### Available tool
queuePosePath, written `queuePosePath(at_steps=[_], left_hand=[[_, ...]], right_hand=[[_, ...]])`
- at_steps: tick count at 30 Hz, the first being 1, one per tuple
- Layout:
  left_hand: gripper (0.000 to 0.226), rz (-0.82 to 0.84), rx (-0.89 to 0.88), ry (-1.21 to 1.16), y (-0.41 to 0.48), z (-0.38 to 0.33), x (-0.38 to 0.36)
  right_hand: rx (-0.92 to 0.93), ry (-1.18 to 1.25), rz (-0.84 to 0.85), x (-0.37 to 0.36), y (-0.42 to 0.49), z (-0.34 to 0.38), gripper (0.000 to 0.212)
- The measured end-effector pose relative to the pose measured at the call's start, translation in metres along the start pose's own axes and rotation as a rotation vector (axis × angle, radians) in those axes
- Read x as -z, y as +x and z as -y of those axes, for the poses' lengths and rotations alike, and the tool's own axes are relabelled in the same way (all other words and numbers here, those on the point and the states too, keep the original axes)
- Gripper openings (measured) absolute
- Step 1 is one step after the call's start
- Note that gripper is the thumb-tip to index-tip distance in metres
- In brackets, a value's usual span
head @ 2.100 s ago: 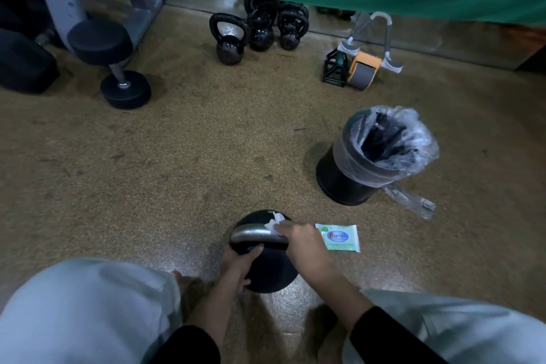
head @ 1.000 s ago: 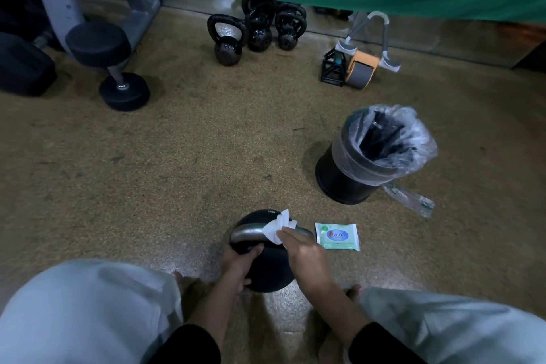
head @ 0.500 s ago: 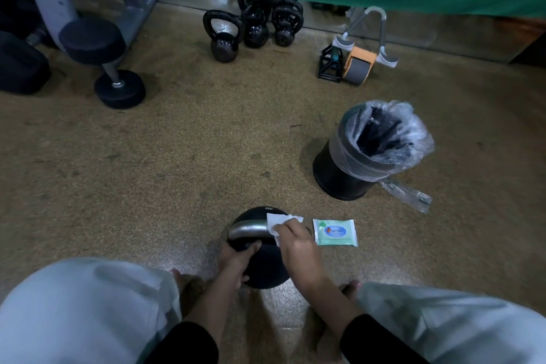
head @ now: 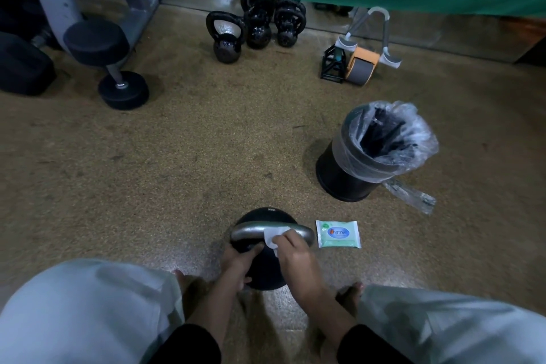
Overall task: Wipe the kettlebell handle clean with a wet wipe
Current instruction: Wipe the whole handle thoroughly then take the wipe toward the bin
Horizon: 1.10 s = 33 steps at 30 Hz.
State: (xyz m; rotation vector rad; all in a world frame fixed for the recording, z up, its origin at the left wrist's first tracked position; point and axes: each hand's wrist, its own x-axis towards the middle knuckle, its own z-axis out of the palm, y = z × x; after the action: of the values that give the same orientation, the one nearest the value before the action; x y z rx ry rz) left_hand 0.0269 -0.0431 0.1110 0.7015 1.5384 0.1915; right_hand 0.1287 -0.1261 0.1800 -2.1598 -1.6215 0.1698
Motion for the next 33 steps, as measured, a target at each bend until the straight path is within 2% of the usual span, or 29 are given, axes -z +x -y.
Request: queuePosePath(at_steps=[5,8,11,14,20,26,31,33], left_hand=[[0.064,0.009,-0.011,-0.023,0.003,0.001,0.001],[0.061,0.026,-0.003,-0.054,0.003,0.005,0.001],[0.061,0.021,0.001,-0.051,0.002,0.003,0.001],[0.067,0.024,-0.002,-0.051,0.003,0.000,0.002],[0.065,0.044,-0.010,-0.071,0.001,0.003,0.001],[0.063,0.045,0.005,-0.071,0.003,0.001,0.004],[0.061,0.057,0.001,-0.080,0.001,0.002,0.001],[0.064,0.046,0.000,-0.085,-0.001,0.001,0.002]], right_hand=[[-0.106,0.040,-0.033,0.009,0.012,-0.002,0.020],[-0.059,-0.035,-0.045,0.009,0.018,0.011,0.029],[-0.042,-0.046,0.011,0.013,0.014,0.006,0.029],[-0.173,-0.014,0.084,0.022,0.026,-0.002,0.020],[-0.207,-0.108,0.300,0.025,0.066,0.013,0.030],[-0.217,0.008,0.505,0.045,0.076,-0.002,0.025],[-0.247,-0.001,0.871,0.048,0.119,-0.001,0.025],[-0.199,-0.019,0.908,0.040,0.122,0.011,0.027]])
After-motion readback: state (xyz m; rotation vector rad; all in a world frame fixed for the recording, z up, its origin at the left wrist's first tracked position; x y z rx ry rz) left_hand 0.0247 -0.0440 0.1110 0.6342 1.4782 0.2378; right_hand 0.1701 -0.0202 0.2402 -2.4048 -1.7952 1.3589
